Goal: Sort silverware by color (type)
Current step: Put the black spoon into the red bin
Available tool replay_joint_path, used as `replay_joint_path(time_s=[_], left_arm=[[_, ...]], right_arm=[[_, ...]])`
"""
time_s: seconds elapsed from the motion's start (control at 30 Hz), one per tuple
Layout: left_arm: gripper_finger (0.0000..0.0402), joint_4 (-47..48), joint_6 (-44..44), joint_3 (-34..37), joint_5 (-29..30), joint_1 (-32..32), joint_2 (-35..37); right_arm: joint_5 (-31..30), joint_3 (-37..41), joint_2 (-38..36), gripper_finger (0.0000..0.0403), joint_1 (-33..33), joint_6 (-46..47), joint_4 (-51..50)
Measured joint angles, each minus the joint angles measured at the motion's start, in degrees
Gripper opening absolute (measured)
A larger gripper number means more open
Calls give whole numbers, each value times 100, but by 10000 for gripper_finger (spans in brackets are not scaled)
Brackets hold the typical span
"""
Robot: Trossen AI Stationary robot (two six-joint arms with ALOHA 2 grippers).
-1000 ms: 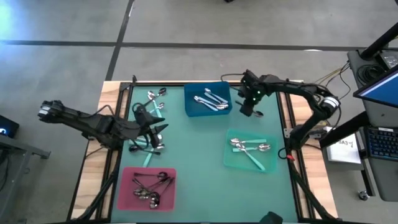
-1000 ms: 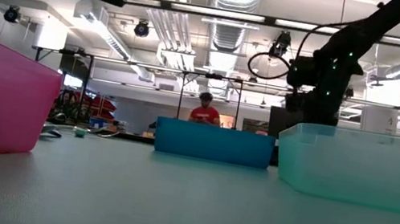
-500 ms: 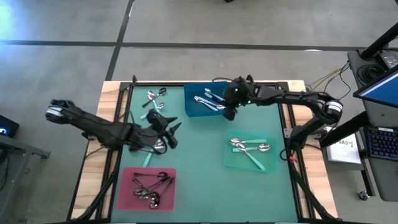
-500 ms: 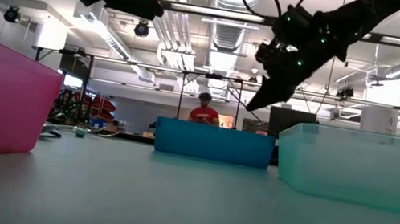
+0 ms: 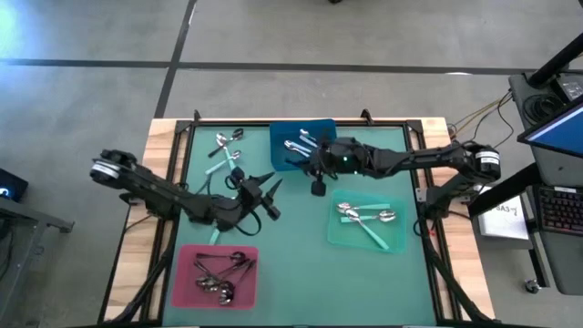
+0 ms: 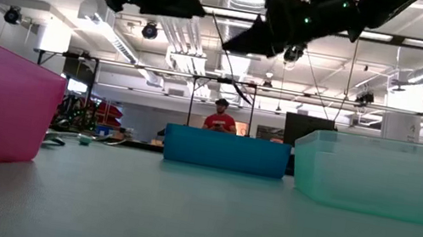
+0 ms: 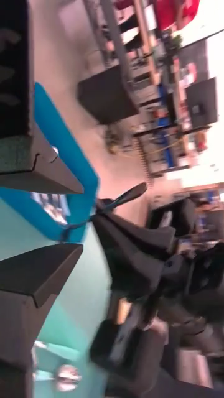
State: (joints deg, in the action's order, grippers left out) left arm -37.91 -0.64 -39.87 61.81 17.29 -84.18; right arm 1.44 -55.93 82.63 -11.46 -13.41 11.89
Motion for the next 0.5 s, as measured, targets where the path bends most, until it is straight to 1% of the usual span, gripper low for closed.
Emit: replay_joint_path(time_s=[0.13,0.23,0.33,0.5], left_arm=[[123,-2189,952,71,30,33,-592],[123,-3343,1677,71,21,83,-953],[123,-3914,1990,69,-135,109,-1148],[123,-3968,1968,65,-149,104,-1171]], right_arm=[[-17,-3,0,9,364,-389,260],[-72,-6,0,9,561,-592,436],[-340,-6,0,9,716,-819,526],[-399,-6,0,9,875,-1120,597]])
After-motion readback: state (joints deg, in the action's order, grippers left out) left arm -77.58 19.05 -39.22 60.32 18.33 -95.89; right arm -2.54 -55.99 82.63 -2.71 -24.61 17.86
